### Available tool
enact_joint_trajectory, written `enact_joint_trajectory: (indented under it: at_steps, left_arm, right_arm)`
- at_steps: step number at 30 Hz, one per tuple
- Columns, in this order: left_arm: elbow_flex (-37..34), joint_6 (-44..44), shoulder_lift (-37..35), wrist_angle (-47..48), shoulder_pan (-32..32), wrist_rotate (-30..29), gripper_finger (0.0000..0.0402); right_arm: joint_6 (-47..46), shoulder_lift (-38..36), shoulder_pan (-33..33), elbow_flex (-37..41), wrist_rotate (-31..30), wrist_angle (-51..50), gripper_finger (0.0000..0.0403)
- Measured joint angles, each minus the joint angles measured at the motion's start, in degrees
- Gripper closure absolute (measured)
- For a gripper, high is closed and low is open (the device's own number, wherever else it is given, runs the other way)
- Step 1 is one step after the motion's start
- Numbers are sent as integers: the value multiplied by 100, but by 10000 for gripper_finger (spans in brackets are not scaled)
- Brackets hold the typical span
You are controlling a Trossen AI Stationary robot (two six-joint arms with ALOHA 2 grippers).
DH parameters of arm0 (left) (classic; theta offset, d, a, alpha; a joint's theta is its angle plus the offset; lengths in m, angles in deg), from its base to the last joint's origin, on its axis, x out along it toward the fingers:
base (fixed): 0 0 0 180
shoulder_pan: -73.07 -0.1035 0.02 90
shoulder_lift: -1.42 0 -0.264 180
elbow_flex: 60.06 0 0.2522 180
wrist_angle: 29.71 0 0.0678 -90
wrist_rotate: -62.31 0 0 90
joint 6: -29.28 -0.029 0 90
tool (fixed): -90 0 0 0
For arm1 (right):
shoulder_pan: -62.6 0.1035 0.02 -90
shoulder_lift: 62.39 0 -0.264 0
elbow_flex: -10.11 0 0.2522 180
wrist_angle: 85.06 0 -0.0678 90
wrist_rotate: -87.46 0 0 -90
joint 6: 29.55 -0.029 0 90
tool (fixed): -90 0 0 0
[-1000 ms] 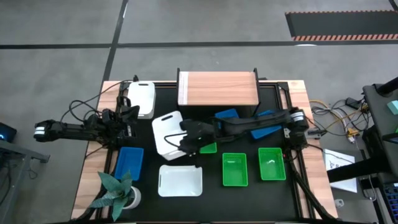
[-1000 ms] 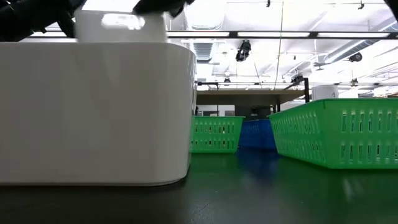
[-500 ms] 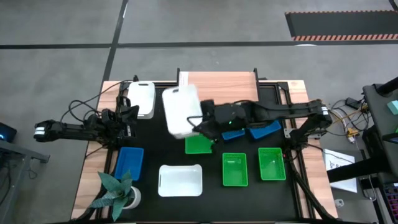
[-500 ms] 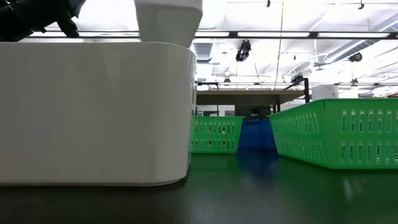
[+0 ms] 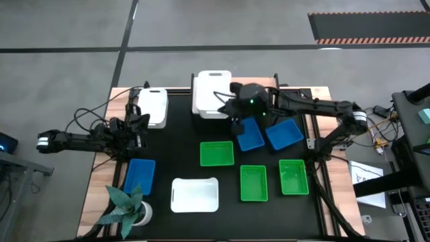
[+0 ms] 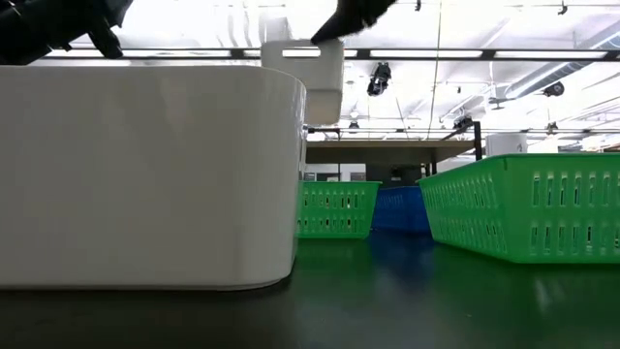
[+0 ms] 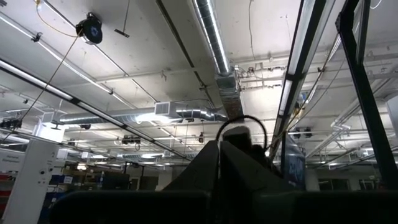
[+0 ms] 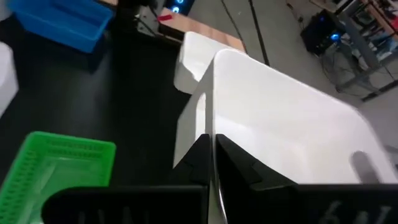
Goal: Stack baskets on shelf by color
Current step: Put the middle white bin on the shelf
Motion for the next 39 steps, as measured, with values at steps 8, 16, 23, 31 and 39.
enact_joint_trajectory:
  at_steps: [8,16,23,31,39]
  left_arm:
    - [0,0,0,-1,0,0,402]
    - [0,0,-2,-1,0,0,402]
    - [0,0,-2,-1,-2,0,402]
    - [0,0,-2,-2,-1,0,402]
    - [0,0,-11,-7,-1,0,402]
  right_arm:
    - [112,-41,-652,687,565,703,394]
    - [396,-24,-887,905,906,906,394]
    - [400,-24,-911,929,903,908,394]
    - [400,-8,-911,942,899,904,392]
    - [373,-8,-911,944,896,906,362]
